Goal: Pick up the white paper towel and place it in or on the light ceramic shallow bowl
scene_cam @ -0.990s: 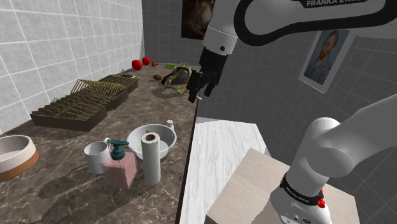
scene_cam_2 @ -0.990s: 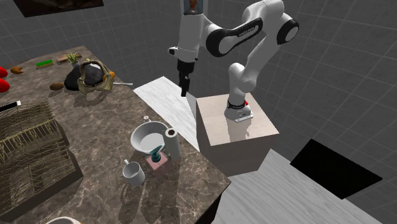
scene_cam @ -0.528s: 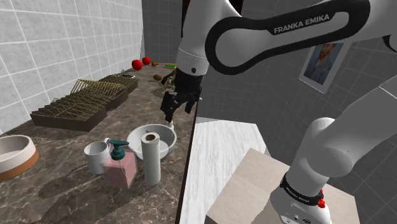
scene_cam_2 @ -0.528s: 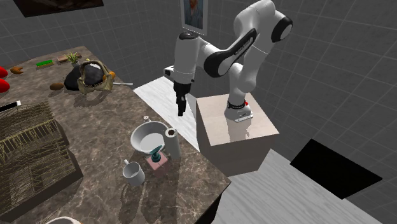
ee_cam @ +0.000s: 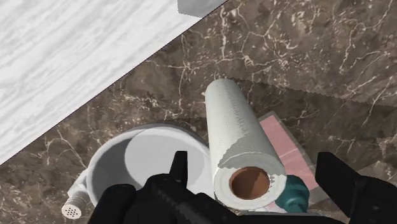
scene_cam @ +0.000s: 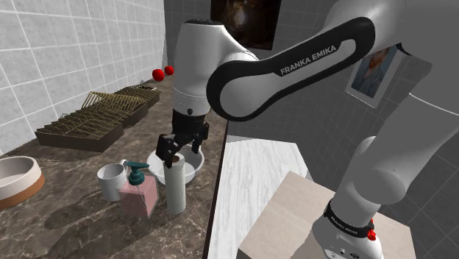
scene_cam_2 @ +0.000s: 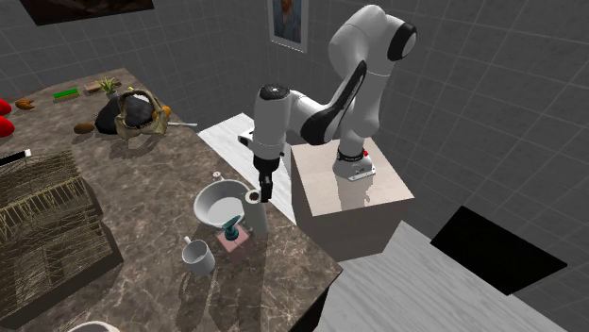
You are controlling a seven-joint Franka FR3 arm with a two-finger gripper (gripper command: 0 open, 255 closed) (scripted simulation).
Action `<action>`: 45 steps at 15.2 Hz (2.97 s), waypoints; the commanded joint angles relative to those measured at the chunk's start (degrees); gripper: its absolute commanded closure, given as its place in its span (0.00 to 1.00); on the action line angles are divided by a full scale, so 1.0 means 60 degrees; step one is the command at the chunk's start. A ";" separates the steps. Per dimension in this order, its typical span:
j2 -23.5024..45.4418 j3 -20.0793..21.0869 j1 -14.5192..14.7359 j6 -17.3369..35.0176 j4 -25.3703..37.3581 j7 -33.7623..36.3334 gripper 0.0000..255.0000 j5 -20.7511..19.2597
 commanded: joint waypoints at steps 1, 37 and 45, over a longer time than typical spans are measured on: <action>0.0304 0.0096 -0.0045 0.0243 0.0014 0.0192 0.00 -0.0219; 0.0076 -0.0017 -0.0065 -0.0734 0.0804 -0.0025 1.00 -0.0053; -0.0181 -0.0137 -0.0065 -0.1759 0.1613 -0.0197 1.00 0.0102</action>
